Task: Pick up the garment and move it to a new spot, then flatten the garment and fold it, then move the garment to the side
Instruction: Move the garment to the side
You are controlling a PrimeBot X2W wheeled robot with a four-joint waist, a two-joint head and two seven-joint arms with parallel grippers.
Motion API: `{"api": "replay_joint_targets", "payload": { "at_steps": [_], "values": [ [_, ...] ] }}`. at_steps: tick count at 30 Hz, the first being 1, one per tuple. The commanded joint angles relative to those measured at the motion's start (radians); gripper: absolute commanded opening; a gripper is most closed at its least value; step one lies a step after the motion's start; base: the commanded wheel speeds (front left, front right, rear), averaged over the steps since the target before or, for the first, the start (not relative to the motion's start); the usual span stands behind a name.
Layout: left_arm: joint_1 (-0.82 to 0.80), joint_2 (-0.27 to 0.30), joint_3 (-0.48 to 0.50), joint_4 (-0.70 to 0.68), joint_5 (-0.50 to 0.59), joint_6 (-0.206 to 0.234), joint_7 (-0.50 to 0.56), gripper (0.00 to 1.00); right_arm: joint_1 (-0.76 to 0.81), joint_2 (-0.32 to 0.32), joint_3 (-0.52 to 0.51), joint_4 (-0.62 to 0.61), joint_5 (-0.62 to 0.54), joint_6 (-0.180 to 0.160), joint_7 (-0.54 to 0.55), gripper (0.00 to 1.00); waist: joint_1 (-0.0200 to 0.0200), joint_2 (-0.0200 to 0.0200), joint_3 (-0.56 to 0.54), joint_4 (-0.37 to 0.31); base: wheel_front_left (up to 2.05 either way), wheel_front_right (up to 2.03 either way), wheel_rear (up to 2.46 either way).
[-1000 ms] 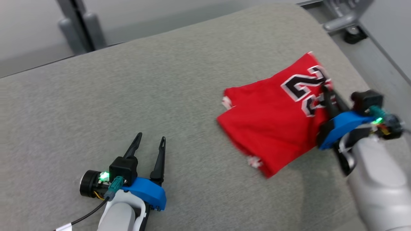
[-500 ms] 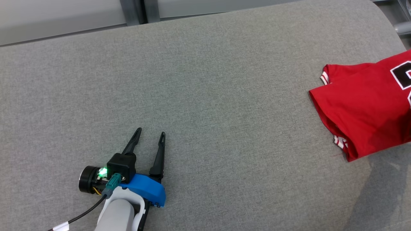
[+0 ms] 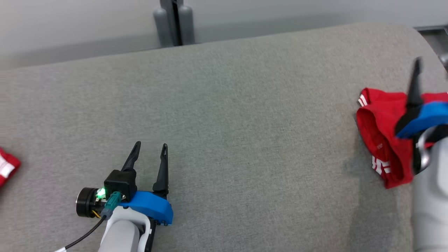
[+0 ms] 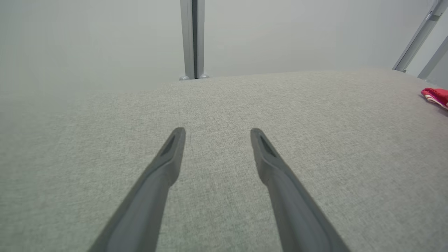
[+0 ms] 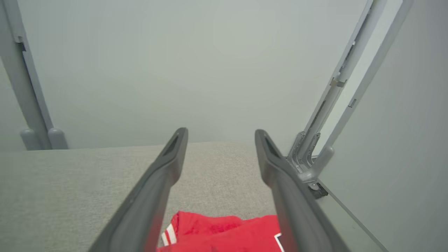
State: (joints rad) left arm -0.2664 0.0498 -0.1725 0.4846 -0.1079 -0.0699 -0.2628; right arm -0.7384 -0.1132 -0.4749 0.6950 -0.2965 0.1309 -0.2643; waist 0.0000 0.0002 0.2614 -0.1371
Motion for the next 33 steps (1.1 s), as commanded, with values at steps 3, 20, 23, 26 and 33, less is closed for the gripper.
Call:
{"api": "replay_joint_targets", "payload": {
  "at_steps": [3,20,23,26,33],
  "values": [
    [0.020,0.001,0.001,-0.009,-0.018,0.016,-0.002,1.00,0.101,0.033,0.099,-0.060,0.079,0.000,0.000,1.00,0.0000,-0.0002,-0.032,0.026,0.00,0.00,0.00],
    [0.104,0.001,0.031,0.023,-0.033,0.070,-0.003,1.00,0.424,0.061,0.360,-0.086,0.377,0.000,0.000,1.00,0.0000,-0.0002,-0.167,0.122,0.00,0.00,0.00],
    [0.124,0.001,0.047,0.029,-0.033,0.079,-0.003,1.00,0.445,0.061,0.390,-0.090,0.398,0.000,0.000,1.00,0.0000,-0.0002,-0.194,0.121,0.00,0.00,0.00],
    [0.144,0.001,0.061,0.029,-0.045,0.085,-0.003,1.00,0.462,0.061,0.427,-0.099,0.420,0.000,0.000,1.00,0.0000,-0.0002,-0.220,0.117,0.00,0.00,0.00],
    [0.173,0.001,0.088,0.019,-0.048,0.095,-0.003,1.00,0.485,0.062,0.474,-0.121,0.450,0.000,0.000,1.00,0.0000,-0.0002,-0.243,0.111,0.00,0.00,0.00]
  ]
}}
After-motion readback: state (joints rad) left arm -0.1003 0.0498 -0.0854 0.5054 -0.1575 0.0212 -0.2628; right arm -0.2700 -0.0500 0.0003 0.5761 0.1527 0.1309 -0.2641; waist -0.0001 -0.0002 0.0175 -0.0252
